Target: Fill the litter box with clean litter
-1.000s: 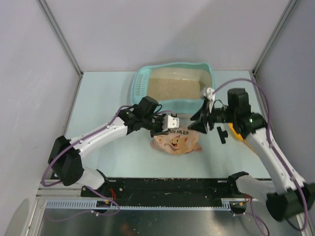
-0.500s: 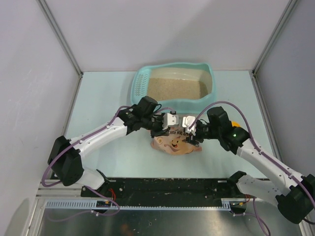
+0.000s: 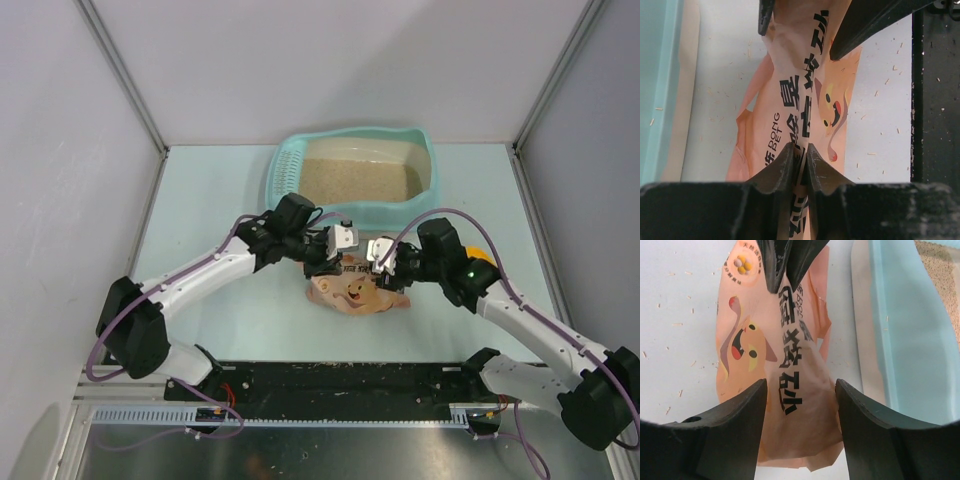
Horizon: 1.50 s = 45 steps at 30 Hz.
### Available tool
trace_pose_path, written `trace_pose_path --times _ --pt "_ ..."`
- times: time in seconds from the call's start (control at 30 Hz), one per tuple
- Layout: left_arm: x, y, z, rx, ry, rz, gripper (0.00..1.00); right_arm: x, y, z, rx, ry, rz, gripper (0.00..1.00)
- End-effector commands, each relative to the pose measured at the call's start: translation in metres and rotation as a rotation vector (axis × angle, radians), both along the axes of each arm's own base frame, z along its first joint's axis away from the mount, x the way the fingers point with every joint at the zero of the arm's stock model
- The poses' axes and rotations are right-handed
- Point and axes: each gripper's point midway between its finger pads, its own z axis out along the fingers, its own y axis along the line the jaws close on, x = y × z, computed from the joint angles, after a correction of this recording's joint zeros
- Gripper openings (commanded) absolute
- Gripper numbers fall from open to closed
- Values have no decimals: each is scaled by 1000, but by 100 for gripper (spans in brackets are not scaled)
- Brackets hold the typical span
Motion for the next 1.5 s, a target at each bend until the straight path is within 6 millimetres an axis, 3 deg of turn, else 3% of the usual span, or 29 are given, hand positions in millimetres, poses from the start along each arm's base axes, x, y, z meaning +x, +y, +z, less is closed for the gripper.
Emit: trace_pose_path --times 0.0,0.2,0.37,0.57,0.73,0.9,0.93,0.97,1.03,1.23,1.33,1.47 --pt "-1 4 9 -33 39 19 18 -4 -5 4 2 -63 9 62" --pt "-5 0 9 -51 79 1 16 -9 -8 -7 -28 -39 24 61" --pt "-4 -1 10 -61 91 0 18 -12 -9 -18 -41 17 14 52" --pt "1 16 10 -88 92 -15 41 -1 -9 -16 23 85 -50 42" --pt "7 36 -7 -34 26 -64 45 -5 -6 -5 86 139 -46 38" --pt "6 44 -22 7 43 -71 27 -6 0 3 121 204 -42 29" --pt "5 46 -23 5 48 -66 22 -5 0 6 125 210 -42 25" --pt "7 50 -22 1 57 -49 9 -4 -1 4 120 225 -42 15" --pt "4 56 -25 0 82 -24 0 -4 -5 3 128 258 -55 3" --pt "-3 75 -13 -78 173 71 0 2 -10 11 211 381 -96 0" --pt "-13 75 2 -120 194 88 0 8 0 24 303 497 -105 0" --pt "-12 83 4 -98 179 141 0 8 18 38 329 492 -45 0"
